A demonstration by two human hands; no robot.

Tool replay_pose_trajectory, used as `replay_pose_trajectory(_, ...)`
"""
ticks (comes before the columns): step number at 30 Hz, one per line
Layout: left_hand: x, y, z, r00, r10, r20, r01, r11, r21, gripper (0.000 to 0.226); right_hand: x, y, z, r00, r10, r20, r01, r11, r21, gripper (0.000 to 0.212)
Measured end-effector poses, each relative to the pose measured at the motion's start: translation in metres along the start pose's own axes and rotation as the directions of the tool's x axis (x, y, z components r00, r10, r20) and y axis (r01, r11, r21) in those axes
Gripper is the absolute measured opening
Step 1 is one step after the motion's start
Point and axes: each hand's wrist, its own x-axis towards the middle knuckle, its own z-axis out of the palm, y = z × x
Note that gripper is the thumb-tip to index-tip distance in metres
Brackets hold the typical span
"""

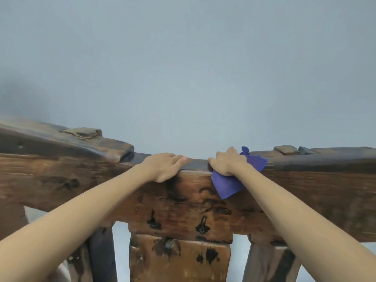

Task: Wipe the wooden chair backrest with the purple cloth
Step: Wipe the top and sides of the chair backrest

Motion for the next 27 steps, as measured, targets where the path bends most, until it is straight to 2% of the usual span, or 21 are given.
replay_pose_trajectory(2,-0.019,-0.027,-0.01,0.999,0.053,0.008,-0.054,0.993,0.108,0.075,0.005,-0.008,0.001,0.999,0.037,-0.014,-0.036,0.998,0.057,0.058)
replay_pose_trajectory(4,-0.041,-0.063,-0.029,0.994,0.072,-0.079,-0.051,0.969,0.242,0.085,0.006,-0.011,0.002,0.999,0.034,-0.026,-0.031,0.996,0.088,0.053)
replay_pose_trajectory(6,-0.065,-0.105,-0.05,0.983,0.032,-0.18,0.024,0.955,0.297,0.087,0.003,-0.015,0.005,0.999,0.026,-0.029,-0.022,0.991,0.133,0.051)
replay_pose_trajectory(8,-0.088,-0.158,-0.063,0.96,-0.057,-0.273,0.145,0.938,0.315,0.079,-0.004,-0.033,0.011,0.994,0.005,-0.106,0.01,0.99,0.142,0.045)
replay_pose_trajectory(10,-0.112,-0.214,-0.07,0.925,-0.189,-0.329,0.283,0.922,0.266,0.068,-0.014,-0.064,0.017,0.979,-0.011,-0.201,0.044,0.986,0.163,0.039)
replay_pose_trajectory(12,-0.132,-0.26,-0.071,0.893,-0.289,-0.345,0.38,0.895,0.234,0.059,-0.023,-0.099,0.024,0.966,-0.025,-0.256,0.08,0.976,0.205,0.043)
replay_pose_trajectory(14,-0.139,-0.289,-0.069,0.899,-0.311,-0.309,0.389,0.891,0.235,0.056,-0.028,-0.134,0.031,0.961,-0.04,-0.273,0.111,0.961,0.252,0.051)
replay_pose_trajectory(17,-0.126,-0.301,-0.064,0.894,-0.355,-0.272,0.388,0.918,0.077,0.055,-0.025,-0.182,0.034,0.958,-0.048,-0.284,0.141,0.939,0.314,0.055)
replay_pose_trajectory(19,-0.12,-0.306,-0.06,0.908,-0.321,-0.27,0.342,0.939,0.034,0.06,-0.018,-0.22,0.034,0.953,-0.07,-0.293,0.188,0.899,0.397,0.057)
replay_pose_trajectory(21,-0.118,-0.316,-0.056,0.922,-0.254,-0.292,0.277,0.96,0.039,0.068,-0.012,-0.257,0.032,0.943,-0.029,-0.333,0.238,0.756,0.609,0.057)
replay_pose_trajectory(23,-0.118,-0.321,-0.053,0.927,-0.204,-0.314,0.236,0.969,0.068,0.074,-0.007,-0.285,0.03,0.908,0.157,-0.389,0.239,0.568,0.788,0.057)
replay_pose_trajectory(25,-0.12,-0.323,-0.051,0.924,-0.164,-0.345,0.21,0.973,0.1,0.077,-0.002,-0.303,0.026,0.866,0.358,-0.349,0.246,0.302,0.921,0.057)
replay_pose_trajectory(26,-0.12,-0.32,-0.048,0.921,-0.145,-0.362,0.199,0.973,0.114,0.078,-0.002,-0.308,0.024,0.863,0.398,-0.311,0.269,0.159,0.95,0.055)
replay_pose_trajectory(27,-0.122,-0.32,-0.047,0.919,-0.13,-0.373,0.187,0.975,0.122,0.08,-0.004,-0.312,0.022,0.865,0.406,-0.296,0.281,0.098,0.955,0.053)
